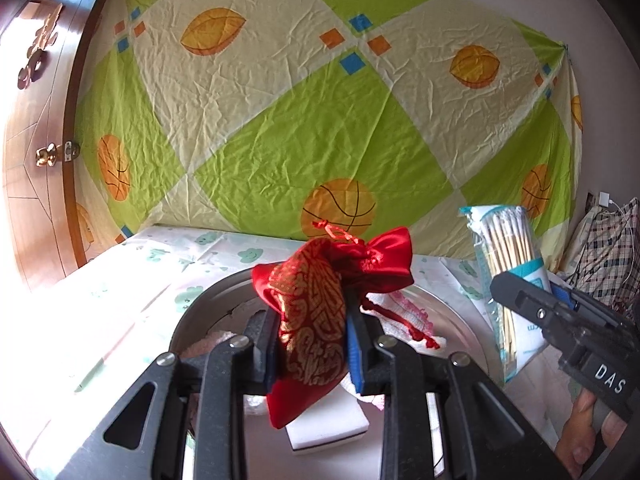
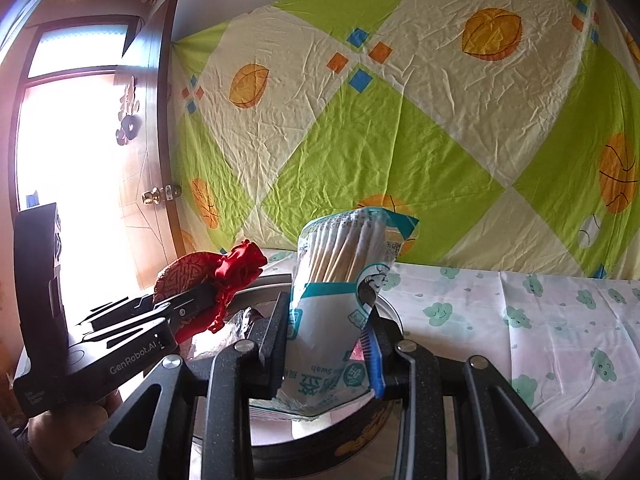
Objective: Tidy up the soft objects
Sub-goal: 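Carry the red pouch with the left tool while the right tool carries the swab packet over the tin, then open the left tool to drop the pouch while the right tool drops the swab packet into the tin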
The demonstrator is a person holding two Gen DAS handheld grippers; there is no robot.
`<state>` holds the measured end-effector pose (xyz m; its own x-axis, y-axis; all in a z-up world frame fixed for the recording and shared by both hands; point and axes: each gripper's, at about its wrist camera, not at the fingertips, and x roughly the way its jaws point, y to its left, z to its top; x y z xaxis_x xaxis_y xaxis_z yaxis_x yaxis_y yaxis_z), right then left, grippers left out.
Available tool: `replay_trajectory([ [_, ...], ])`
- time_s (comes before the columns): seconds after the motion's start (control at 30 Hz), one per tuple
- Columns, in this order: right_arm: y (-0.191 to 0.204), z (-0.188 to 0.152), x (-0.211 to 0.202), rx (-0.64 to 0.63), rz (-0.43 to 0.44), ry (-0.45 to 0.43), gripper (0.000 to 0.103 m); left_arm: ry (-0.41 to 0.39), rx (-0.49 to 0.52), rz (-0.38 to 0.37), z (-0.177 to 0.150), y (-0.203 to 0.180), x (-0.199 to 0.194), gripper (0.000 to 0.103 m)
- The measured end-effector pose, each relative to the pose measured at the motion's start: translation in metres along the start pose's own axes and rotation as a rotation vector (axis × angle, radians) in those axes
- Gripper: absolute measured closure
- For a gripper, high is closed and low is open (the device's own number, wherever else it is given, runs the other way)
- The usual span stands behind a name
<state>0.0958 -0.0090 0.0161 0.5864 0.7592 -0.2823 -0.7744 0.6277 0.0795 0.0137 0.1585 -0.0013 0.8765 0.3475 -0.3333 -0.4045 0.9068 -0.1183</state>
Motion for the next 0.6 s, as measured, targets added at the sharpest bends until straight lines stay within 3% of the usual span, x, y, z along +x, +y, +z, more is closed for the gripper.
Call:
replay_trajectory([
  [0.3, 0.003, 0.026, 0.052, 0.003, 0.049, 0.105, 0.068, 0.125, 0.000, 0.043, 0.018, 0.025, 0.031, 0.077],
  [0.6, 0.020, 0.029, 0.098, -0.026, 0.091, 0.243, 0.068, 0.221, 0.003, 0.059, 0.019, 0.033, 0.054, 0.075],
])
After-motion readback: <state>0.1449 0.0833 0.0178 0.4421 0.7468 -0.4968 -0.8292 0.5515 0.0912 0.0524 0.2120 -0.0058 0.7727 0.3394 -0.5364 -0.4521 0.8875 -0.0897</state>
